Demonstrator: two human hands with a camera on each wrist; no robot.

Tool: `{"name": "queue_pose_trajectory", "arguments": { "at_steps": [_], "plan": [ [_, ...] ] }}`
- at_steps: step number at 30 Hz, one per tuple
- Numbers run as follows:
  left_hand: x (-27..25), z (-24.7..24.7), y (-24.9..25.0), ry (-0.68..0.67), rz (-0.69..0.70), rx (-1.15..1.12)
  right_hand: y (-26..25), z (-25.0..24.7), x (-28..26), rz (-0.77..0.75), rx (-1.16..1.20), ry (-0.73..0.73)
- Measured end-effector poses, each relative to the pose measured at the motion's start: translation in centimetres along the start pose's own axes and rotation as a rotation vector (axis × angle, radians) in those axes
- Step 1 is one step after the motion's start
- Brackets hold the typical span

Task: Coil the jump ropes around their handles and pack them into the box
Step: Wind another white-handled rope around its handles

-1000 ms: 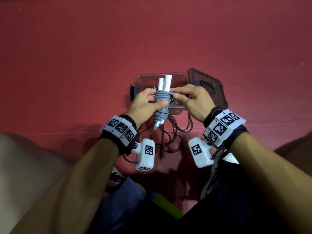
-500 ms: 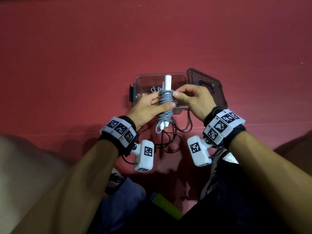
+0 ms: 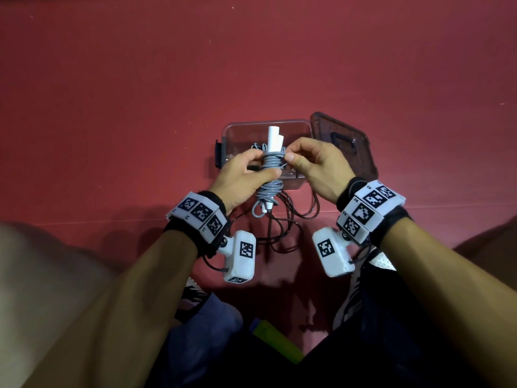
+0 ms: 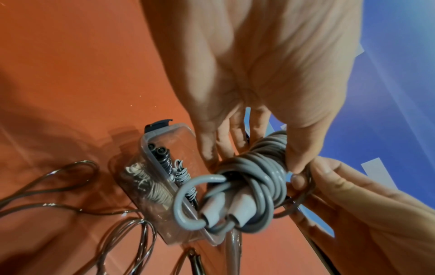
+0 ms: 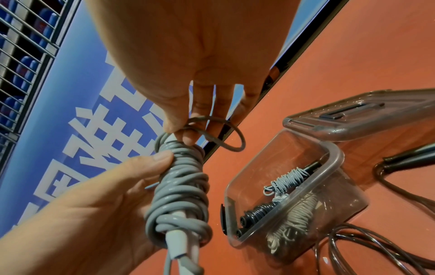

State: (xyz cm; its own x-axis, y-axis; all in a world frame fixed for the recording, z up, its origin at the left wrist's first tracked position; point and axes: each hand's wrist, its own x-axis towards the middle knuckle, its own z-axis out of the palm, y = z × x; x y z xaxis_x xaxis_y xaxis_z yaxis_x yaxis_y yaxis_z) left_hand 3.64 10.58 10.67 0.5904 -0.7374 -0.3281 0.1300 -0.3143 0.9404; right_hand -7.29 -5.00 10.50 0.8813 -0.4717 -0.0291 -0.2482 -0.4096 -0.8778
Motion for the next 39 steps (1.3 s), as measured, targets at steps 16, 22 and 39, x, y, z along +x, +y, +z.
{"name": "queue_pose_trajectory", "arguments": {
  "at_steps": [16, 22, 39],
  "plan": [
    [0.0, -0.5, 1.0, 0.000, -0.014, -0.175, 1.0, -0.9, 0.1, 0.101, -0.093, 0.036],
    [0.1, -0.4, 0.6, 0.052, -0.036, -0.158, 0.0, -0.7, -0.1, 0.010, 0.088, 0.073],
    [0.4, -0.4, -1.1, 0.129, -0.066, 0.030, -2.8, -0.3, -1.2, 0.107, 0.339, -0.144]
  ]
}}
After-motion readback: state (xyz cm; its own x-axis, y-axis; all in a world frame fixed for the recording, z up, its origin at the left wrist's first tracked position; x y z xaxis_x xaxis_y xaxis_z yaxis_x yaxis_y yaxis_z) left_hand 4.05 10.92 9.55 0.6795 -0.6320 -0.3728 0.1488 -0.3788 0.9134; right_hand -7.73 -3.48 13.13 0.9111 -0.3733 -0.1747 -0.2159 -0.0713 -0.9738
